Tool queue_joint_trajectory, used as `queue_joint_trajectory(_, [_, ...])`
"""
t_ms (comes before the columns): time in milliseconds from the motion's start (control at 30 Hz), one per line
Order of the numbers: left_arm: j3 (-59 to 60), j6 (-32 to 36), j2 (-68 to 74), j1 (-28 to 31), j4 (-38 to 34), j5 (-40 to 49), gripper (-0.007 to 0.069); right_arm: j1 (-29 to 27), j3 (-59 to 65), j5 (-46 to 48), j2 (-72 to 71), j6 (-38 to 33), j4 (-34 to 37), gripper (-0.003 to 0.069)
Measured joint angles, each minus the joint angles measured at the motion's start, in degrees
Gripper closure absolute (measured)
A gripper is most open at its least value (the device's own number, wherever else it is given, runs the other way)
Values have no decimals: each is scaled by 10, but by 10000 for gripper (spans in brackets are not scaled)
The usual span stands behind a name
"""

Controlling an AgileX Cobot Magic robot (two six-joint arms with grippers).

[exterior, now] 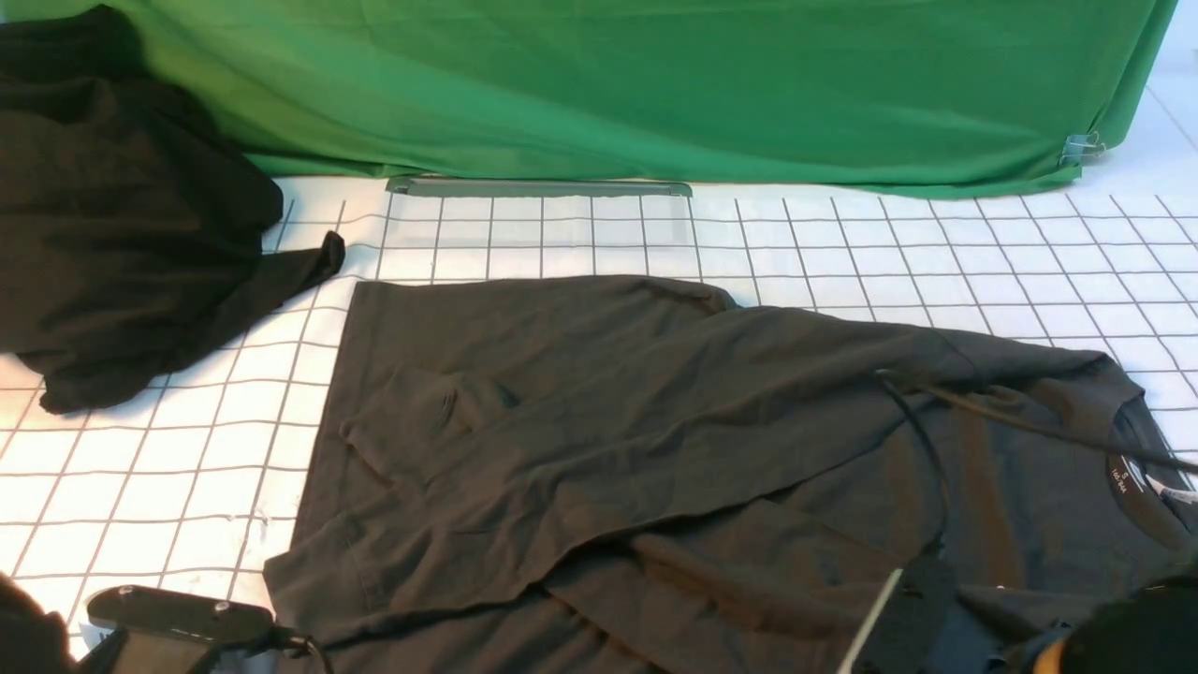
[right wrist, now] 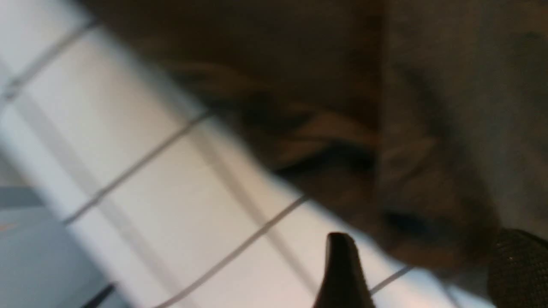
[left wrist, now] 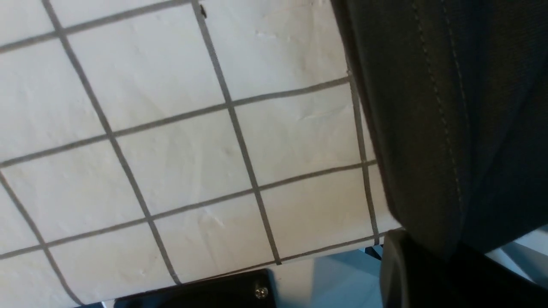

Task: Fold a long-sleeved shirt over a white checkered tablecloth.
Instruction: 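Grasp the near edge of the shirt at its hem and shoulder corners, then fold the black garment in half by bringing its near edge over to the far edge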

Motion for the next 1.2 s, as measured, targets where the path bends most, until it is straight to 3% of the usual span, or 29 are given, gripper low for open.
queue_joint_trajectory(133, [0,0,0,0,1,0,603,0,0,-24,46,14,-16,246])
queue_joint_trajectory(233, [0,0,0,0,1,1,603,0,-5,-25,65,21,-28,346])
queue_joint_trajectory(267, [0,0,0,0,1,6,603,0,-8,-18,68,27,-37,461])
queue_joint_trajectory(333, [0,0,-4,0,-1,24,603,0,-10,-4,66,35,-40,582])
queue_joint_trajectory(400, [0,0,-18,0,-4,39,603,0,-9,31,54,41,-27,626])
queue_joint_trajectory(600, [-31,-28,-89,0,-1,59,603,0,-5,115,-28,42,-17,635])
queue_joint_trajectory(833, [-129,-56,-89,19,76,65,603,0,-42,153,-92,41,-46,638])
queue_joint_trajectory(1000, [-206,-15,-9,110,96,48,603,-30,-125,159,-74,34,-77,638])
queue_joint_trajectory(1200, [-318,106,137,259,-2,-36,603,-139,-268,155,22,-42,-70,638])
